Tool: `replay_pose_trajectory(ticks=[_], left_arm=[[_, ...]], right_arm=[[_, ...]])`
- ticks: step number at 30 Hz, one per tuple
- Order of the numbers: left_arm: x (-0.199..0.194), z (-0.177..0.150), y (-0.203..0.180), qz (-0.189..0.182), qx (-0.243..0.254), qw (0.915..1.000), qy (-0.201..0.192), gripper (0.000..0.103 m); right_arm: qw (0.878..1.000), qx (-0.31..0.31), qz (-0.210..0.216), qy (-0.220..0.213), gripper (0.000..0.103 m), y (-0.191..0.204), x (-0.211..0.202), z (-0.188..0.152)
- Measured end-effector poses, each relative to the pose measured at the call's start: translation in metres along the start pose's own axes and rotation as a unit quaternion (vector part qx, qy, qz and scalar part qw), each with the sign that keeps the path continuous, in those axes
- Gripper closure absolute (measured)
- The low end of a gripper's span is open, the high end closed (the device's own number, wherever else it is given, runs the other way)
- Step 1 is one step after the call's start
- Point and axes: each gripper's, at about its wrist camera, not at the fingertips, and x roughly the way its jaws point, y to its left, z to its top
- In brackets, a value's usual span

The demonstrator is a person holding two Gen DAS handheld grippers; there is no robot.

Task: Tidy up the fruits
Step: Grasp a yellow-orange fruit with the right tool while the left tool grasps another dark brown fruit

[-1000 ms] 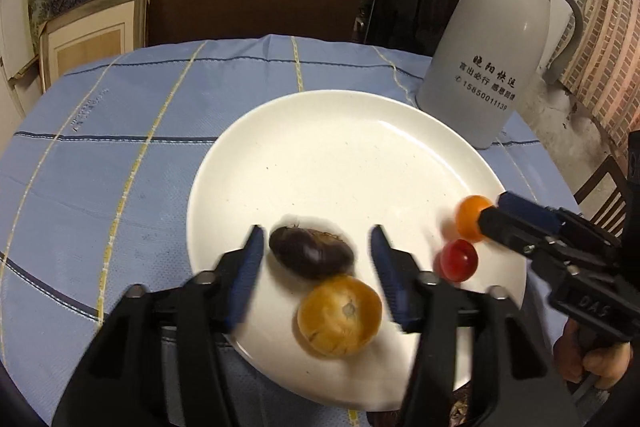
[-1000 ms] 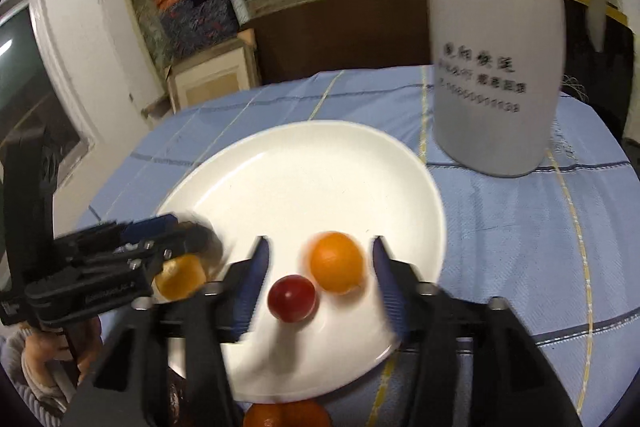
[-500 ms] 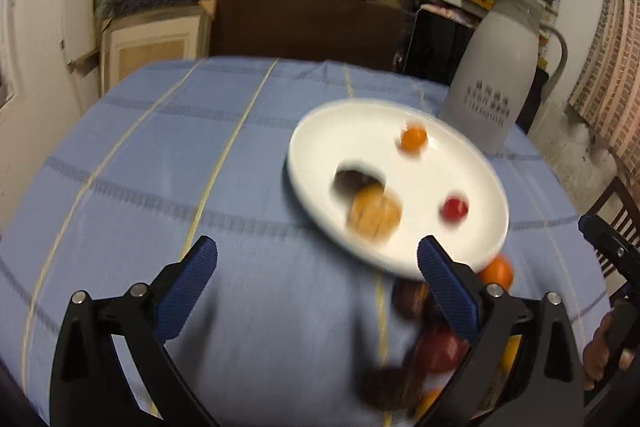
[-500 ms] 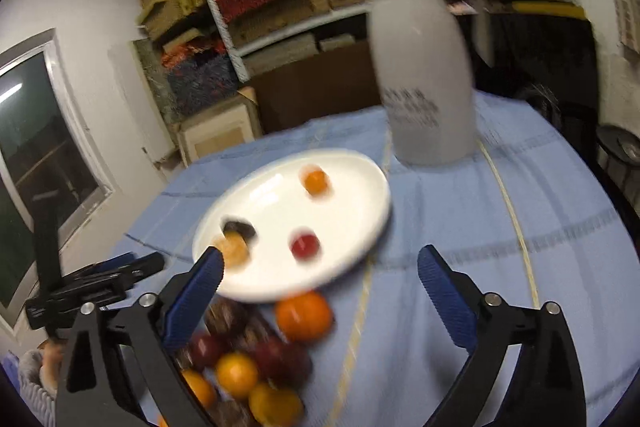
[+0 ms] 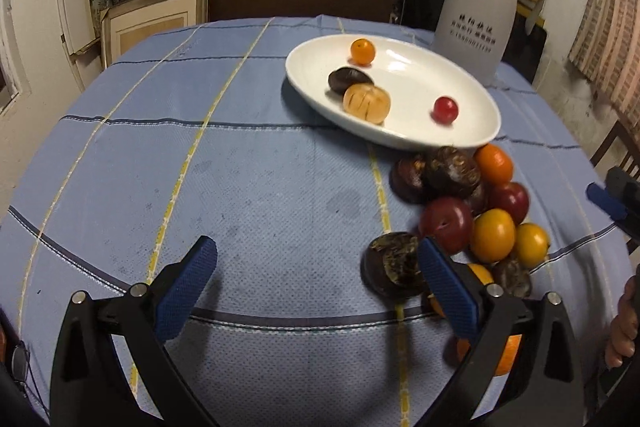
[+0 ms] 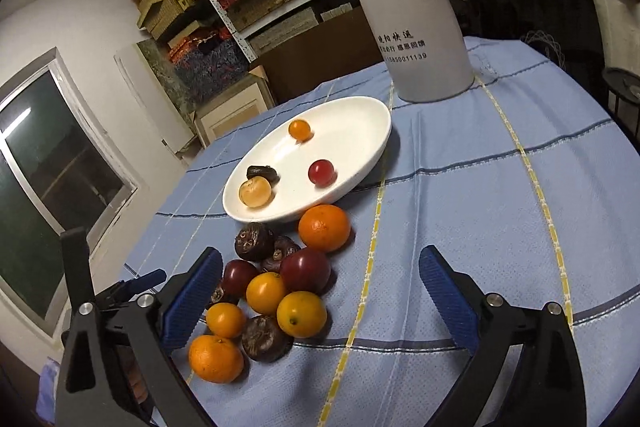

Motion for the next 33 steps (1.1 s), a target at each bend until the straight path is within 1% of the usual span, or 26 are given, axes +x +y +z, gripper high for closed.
replay_pose_trajectory(ticks=[3,5,8,11,12,13,14,15,16,17,21,25,27,29,31,33], left_arm=[[-0.002,0.000,-0.003,-0.005,0.008,1.0000,-0.001,0.005],[-0.002,0.001,-0.006,-0.008,0.012,0.9999,-0.003,0.005],[-0.003,0.001,-0.006,-0.005,0.013,0.9999,-0.003,0.005],[-0.003,0.003,-0.001,-0.003,0.002,1.0000,0.000,0.005],[-0.003,0.003,0.001,-0.004,-0.003,1.0000,0.001,0.005],[-0.003,0.004,0.005,-0.008,-0.012,0.9999,0.001,0.005],[-0.003,0.004,0.007,-0.010,-0.016,0.9998,0.002,0.005],[-0.004,0.005,0.009,-0.013,-0.022,0.9997,0.002,0.005],[-0.004,0.005,0.010,-0.016,-0.028,0.9995,0.002,0.005],[-0.004,0.005,0.012,-0.019,-0.032,0.9993,0.002,0.005],[-0.005,0.005,0.012,-0.024,-0.038,0.9990,0.003,0.005],[-0.002,0.004,0.007,-0.024,-0.028,0.9993,0.007,0.005],[-0.002,0.005,0.003,-0.027,-0.022,0.9994,0.007,0.005],[-0.003,0.008,-0.004,-0.039,-0.012,0.9991,0.001,0.005],[-0.001,0.014,-0.012,-0.054,-0.006,0.9985,0.001,0.005],[0.001,0.021,-0.022,-0.057,-0.001,0.9984,0.000,0.005]], right_arm=[[1.000,-0.025,0.001,-0.013,0.004,0.008,-0.003,-0.001],[0.999,-0.040,0.001,-0.012,0.004,0.012,-0.001,-0.003],[0.998,-0.053,0.010,0.026,0.004,0.019,0.012,-0.010],[0.995,-0.083,-0.011,0.049,0.004,0.029,0.021,-0.022],[0.994,-0.090,-0.017,0.052,0.006,0.032,0.022,-0.026],[0.993,-0.096,-0.019,0.058,0.018,0.034,0.023,-0.030],[0.993,-0.098,-0.013,0.068,0.032,0.035,0.026,-0.032],[0.992,-0.096,-0.010,0.077,0.038,0.035,0.028,-0.034],[0.992,-0.095,-0.009,0.082,0.046,0.033,0.030,-0.035],[0.992,-0.095,-0.009,0.086,0.051,0.033,0.032,-0.036],[0.991,-0.098,-0.009,0.091,0.052,0.033,0.036,-0.038],[0.991,-0.089,-0.006,0.103,0.054,0.031,0.042,-0.040],[0.991,-0.078,-0.005,0.109,0.059,0.027,0.045,-0.040],[0.992,-0.061,0.000,0.111,0.067,0.022,0.046,-0.038],[0.992,-0.049,0.008,0.115,0.067,0.017,0.047,-0.037],[0.992,-0.047,0.006,0.115,0.067,0.016,0.046,-0.037]])
